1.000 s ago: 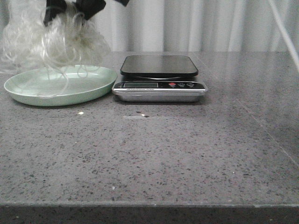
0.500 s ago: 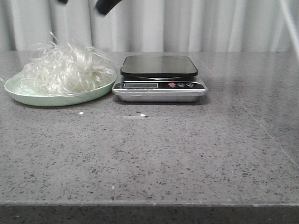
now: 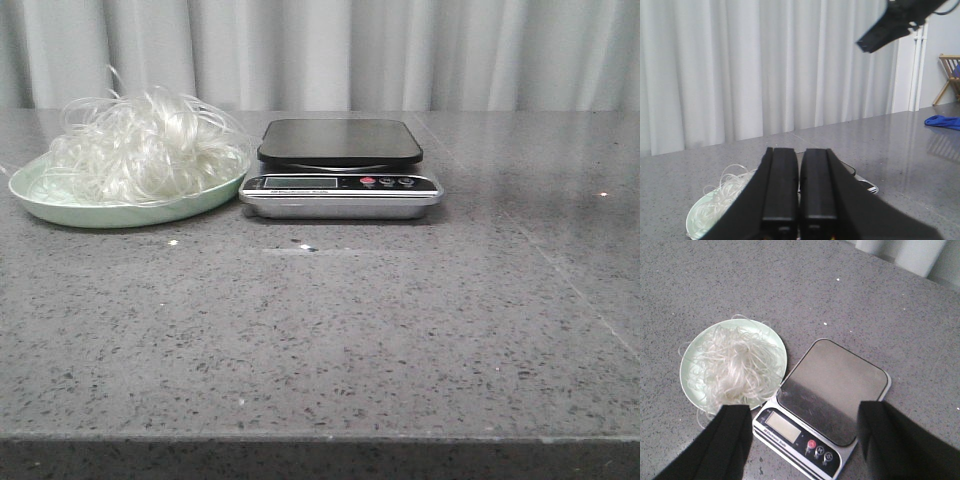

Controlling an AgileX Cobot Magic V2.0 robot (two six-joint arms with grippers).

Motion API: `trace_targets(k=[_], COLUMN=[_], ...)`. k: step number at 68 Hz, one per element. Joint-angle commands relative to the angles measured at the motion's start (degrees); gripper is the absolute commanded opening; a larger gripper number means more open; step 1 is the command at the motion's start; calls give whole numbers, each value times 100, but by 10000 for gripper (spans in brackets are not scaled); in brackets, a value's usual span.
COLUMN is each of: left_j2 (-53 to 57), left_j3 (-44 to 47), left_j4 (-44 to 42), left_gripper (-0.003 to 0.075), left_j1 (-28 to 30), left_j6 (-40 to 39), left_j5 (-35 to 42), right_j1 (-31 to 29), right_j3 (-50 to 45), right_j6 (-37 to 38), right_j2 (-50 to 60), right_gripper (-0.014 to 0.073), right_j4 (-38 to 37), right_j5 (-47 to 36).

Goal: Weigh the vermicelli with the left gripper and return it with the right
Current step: 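Open the right gripper and lift it away from the plate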

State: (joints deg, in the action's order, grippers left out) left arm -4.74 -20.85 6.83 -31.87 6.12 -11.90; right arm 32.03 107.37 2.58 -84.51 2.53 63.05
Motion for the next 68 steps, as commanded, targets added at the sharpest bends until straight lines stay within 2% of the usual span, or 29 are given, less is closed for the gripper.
trace_targets(k=[1, 20, 33, 44, 53, 58, 61, 67, 68], left_j2=[-61, -61, -61, -61, -61, -61, -61, -61, -61], left_j3=[-137, -137, -137, -137, -137, -137, -137, -137, -137], left_j4=[61, 61, 61, 61, 61, 61, 61, 61, 61], left_gripper=[127, 127, 127, 127, 127, 127, 127, 127, 127], left_j1=[-10, -10, -10, -10, -10, -10, -10, -10, -10], left_j6=[-5, -5, -5, -5, -5, -5, -5, -5, -5], left_j5=[441, 431, 431, 431, 431, 431, 431, 431, 431], right_j1=[-29, -29, -29, -29, -29, -29, -29, -29, -29], right_j3=[-1026, -4378, -6278, -7315, -7770, -7882, -7901, -7903, -7903], right_j6=[-57, -57, -57, -57, -57, -57, -57, -57, -57], right_j2=[1113, 3813, 5660, 6898, 7464, 7602, 7616, 7616, 7616], right_gripper=[545, 545, 545, 545, 539, 461, 368, 122, 120], right_j4=[-109, -103, -103, -113, -113, -121, -121, -139, -139], right_j5=[-1037, -2701, -3930, -4459, -4589, -4587, -4552, -4480, -4480])
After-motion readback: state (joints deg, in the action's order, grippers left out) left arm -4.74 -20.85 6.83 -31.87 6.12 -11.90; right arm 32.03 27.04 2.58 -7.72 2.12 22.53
